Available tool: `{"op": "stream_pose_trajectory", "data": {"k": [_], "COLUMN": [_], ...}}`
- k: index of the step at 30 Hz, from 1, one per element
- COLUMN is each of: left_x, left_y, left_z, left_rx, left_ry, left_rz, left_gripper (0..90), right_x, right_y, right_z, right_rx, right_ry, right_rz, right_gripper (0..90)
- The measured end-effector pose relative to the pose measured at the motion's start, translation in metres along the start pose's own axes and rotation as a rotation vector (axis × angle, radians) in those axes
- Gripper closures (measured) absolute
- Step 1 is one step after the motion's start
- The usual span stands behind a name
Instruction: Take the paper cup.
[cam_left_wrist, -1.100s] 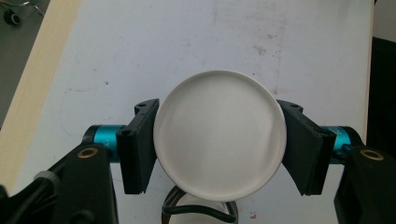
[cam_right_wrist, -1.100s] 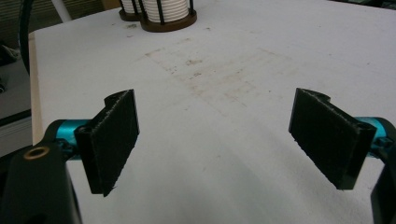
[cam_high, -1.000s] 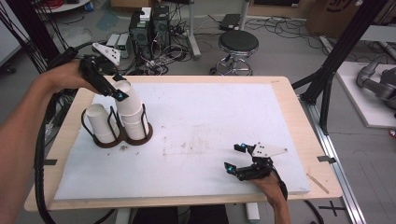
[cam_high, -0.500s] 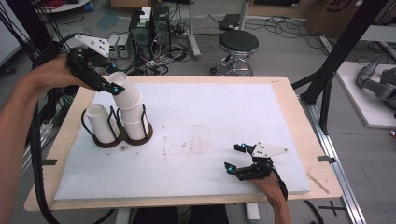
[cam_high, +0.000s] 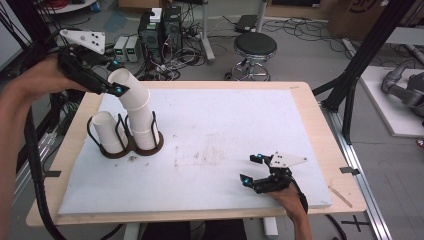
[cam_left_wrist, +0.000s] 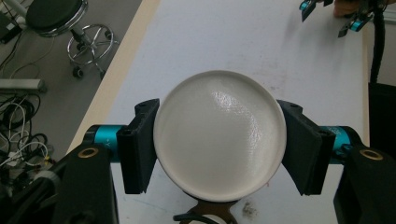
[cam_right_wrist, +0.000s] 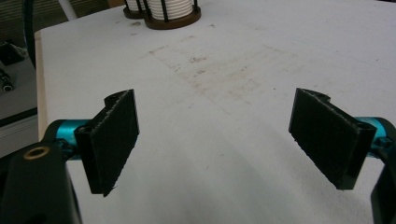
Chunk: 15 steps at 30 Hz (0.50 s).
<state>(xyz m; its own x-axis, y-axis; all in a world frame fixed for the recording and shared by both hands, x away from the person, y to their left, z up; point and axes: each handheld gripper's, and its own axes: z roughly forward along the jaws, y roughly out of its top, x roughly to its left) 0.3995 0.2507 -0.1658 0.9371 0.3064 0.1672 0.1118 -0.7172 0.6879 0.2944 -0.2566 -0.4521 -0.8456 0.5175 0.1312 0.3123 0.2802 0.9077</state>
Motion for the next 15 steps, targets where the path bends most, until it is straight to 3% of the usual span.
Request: {"op": "stream_pose_trajectory", "data": {"k": [7, 15], "left_x": [-0.004, -0.011], "left_y": [0.001, -0.003], "left_z": [-0.005, -0.009], "left_rx": [-0.026, -0.118], "left_ry": [-0.001, -0.044], "left_rz": [-0.010, -0.007], "left_gripper": [35.0, 35.0], "right_x": [0.001, 0.000], "right_y": [0.000, 0.000], "right_z": [0.000, 0.000], "right_rx": [-0.004, -0.004], "right_ry": [-0.002, 0.000], "right_rz": [-0.003, -0.005], "right_gripper": [16.5, 16.5]}}
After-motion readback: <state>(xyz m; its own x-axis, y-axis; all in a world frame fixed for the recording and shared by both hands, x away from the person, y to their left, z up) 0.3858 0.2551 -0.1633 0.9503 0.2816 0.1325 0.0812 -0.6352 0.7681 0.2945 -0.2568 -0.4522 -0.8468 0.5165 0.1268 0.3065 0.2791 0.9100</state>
